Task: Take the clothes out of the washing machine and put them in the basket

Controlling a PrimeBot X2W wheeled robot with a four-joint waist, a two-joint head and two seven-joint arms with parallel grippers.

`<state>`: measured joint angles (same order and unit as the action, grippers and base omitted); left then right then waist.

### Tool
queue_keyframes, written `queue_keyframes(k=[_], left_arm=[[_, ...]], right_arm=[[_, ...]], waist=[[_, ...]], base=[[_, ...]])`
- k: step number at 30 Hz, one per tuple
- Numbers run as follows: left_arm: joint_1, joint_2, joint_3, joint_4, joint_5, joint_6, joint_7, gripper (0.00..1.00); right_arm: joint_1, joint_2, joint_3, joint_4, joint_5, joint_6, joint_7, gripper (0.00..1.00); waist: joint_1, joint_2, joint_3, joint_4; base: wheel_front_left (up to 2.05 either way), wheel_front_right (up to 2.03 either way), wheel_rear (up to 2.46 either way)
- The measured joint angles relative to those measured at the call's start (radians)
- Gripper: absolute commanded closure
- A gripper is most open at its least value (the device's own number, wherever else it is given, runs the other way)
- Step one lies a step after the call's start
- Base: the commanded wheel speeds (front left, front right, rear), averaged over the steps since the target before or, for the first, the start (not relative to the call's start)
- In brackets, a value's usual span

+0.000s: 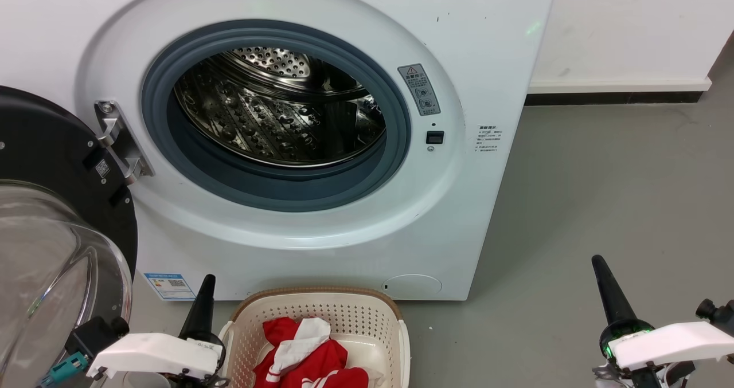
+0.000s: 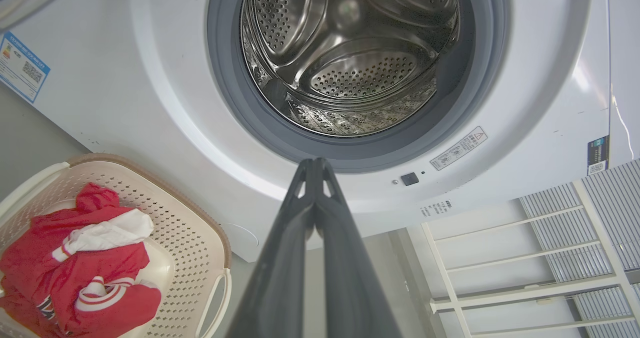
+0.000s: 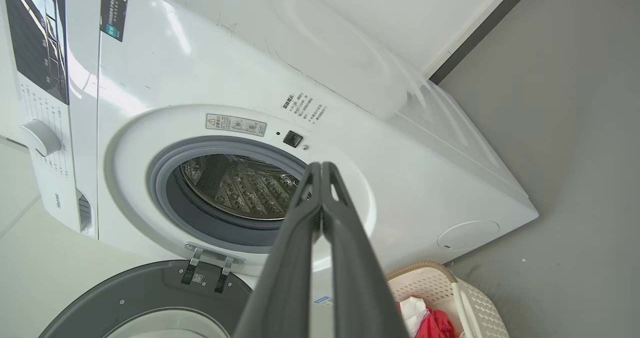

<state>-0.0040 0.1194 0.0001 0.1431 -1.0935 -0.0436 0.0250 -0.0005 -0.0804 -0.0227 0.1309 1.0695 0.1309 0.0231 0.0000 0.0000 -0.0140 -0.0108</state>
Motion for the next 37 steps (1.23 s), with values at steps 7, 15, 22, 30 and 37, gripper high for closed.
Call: queue_keyframes(k=[7,15,22,30,37], left_arm=[[-0.014,-0.006,0.011,0.013,-0.073,-0.011,0.009,1.0],[-0.025,-0.012,0.023,0.028,-0.151,-0.023,0.017,1.0],[-0.038,-0.018,0.034,0.04,-0.215,-0.033,0.026,1.0],[-0.051,-0.026,0.046,0.055,-0.292,-0.045,0.035,1.0],[-0.06,-0.031,0.054,0.064,-0.339,-0.053,0.043,1.0]], right_arm=[[-0.014,-0.001,-0.005,0.015,0.078,0.0,0.006,1.0],[-0.026,-0.001,-0.012,0.031,0.16,0.0,0.014,1.0],[-0.039,-0.001,-0.018,0.044,0.229,0.0,0.022,1.0],[-0.052,-0.001,-0.026,0.06,0.311,0.0,0.03,1.0],[-0.061,-0.001,-0.03,0.07,0.361,0.0,0.035,1.0]], waist=[[0.0,0.0,0.002,0.001],[0.0,0.0,0.004,0.002],[0.0,0.0,0.006,0.004],[0.0,0.0001,0.008,0.005],[0.0,0.0,0.01,0.006]], base=[[0.0,0.0,0.0],[0.0,0.0,0.0],[0.0,0.0,0.0],[0.0,0.0,0.0],[0.0,0.0,0.0]])
